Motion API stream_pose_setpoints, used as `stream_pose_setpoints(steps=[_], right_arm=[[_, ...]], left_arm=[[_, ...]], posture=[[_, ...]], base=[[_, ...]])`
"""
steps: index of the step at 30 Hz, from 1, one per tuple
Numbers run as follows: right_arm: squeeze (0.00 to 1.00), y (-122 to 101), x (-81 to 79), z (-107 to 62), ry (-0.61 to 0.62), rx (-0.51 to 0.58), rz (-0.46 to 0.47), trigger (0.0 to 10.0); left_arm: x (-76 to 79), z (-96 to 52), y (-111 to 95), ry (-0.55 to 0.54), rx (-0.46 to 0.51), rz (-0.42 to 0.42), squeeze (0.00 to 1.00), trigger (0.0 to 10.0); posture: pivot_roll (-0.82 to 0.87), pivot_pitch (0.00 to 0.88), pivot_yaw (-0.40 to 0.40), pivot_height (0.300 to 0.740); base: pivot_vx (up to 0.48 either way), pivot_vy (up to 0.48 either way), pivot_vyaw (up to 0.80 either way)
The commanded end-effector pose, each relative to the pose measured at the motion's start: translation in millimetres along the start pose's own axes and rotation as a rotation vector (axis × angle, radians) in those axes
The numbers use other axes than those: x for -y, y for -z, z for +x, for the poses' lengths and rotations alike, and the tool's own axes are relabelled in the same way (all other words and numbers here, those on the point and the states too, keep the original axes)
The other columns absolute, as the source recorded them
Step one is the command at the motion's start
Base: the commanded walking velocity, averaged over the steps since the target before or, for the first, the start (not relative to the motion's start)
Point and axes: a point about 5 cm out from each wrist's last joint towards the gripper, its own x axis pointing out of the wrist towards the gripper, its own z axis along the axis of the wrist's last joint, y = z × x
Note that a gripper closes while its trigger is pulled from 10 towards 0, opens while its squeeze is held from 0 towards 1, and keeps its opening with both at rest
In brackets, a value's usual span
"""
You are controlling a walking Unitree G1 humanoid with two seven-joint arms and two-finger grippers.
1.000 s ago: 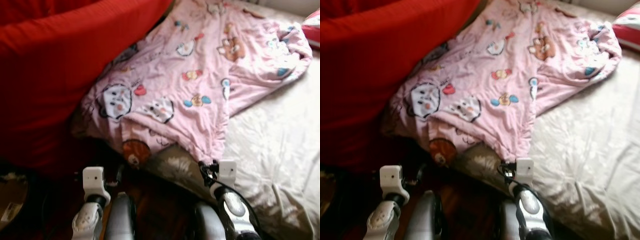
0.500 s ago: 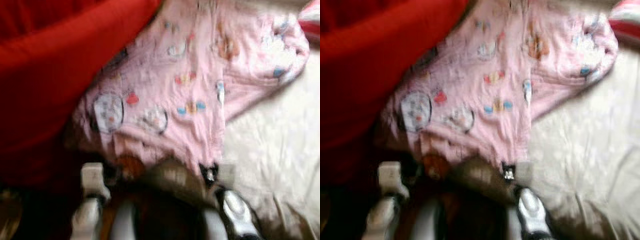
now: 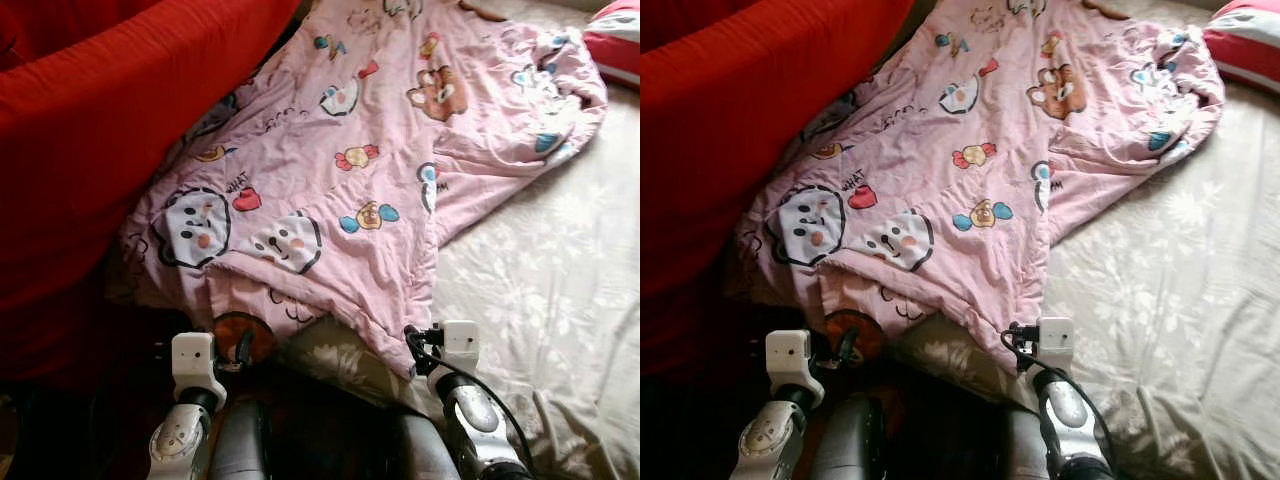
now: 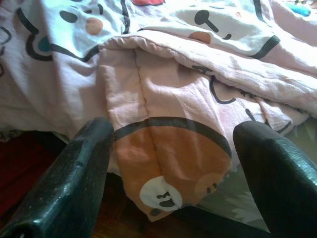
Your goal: Clean up the room
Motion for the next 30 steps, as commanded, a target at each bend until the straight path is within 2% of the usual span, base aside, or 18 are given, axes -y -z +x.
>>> stream_pose_setpoints(steps=[1, 2, 11, 12, 13, 14, 15, 17, 21, 30], right_arm=[[0.94, 12, -3.4, -4.7, -0.024, -0.050, 0.003, 10.0], [1.00, 11, -3.8, -4.5, -0.030, -0.051, 0.001, 10.0], [1.00, 6, -11.1, 5.6, -0.035, -0.104, -0.035, 10.0], [0.77, 5, -11.4, 6.6, -0.034, -0.107, -0.035, 10.0], [0.49, 3, -11.8, 8.5, -0.033, -0.112, -0.030, 10.0], [0.05, 3, -11.9, 8.8, -0.034, -0.112, -0.028, 10.0], [0.00, 2, -11.8, 9.3, -0.033, -0.113, -0.024, 10.0], [0.00, 1, -11.4, 10.9, -0.031, -0.118, -0.022, 10.0], [0.00, -1, -11.0, 12.3, -0.027, -0.123, -0.033, 10.0], [0.00, -1, -4.7, 10.3, 0.008, -0.096, -0.037, 10.0]], left_arm=[[-3.6, -5.0, 6, -0.013, -0.033, -0.009, 0.00, 10.0], [-3.4, -4.6, 5, -0.012, -0.031, -0.008, 0.00, 10.0], [-0.8, 10.6, -15, 0.020, 0.029, 0.005, 0.00, 10.0], [-0.9, 12.3, -17, 0.022, 0.035, 0.006, 0.00, 10.0], [-0.6, 15.8, -22, 0.026, 0.050, 0.009, 0.00, 10.0], [-0.3, 16.5, -24, 0.027, 0.055, 0.009, 0.00, 10.0], [0.5, 18.5, -28, 0.029, 0.067, 0.005, 0.00, 10.0], [4.2, 26.9, -43, 0.042, 0.114, 0.000, 0.00, 10.0], [8.3, 31.6, -56, 0.056, 0.153, -0.006, 0.00, 10.0], [19.6, 23.5, -70, 0.077, 0.194, -0.041, 0.00, 10.0]], posture=[[0.02, 0.258, 0.006, 0.623], [0.02, 0.261, 0.007, 0.623], [0.04, 0.292, 0.019, 0.623], [0.04, 0.294, 0.019, 0.623], [0.05, 0.298, 0.020, 0.623], [0.06, 0.308, 0.021, 0.623], [0.06, 0.311, 0.021, 0.623], [0.07, 0.326, 0.023, 0.623], [0.08, 0.347, 0.025, 0.623], [0.09, 0.391, 0.011, 0.623]], base=[[0.000, 0.000, 0.00], [0.000, 0.000, 0.00], [0.000, 0.000, 0.00], [0.000, 0.000, 0.00], [0.000, 0.000, 0.00], [0.000, 0.000, 0.00], [0.000, 0.000, 0.00], [0.000, 0.000, 0.00], [0.000, 0.000, 0.00], [0.000, 0.000, 0.00]])
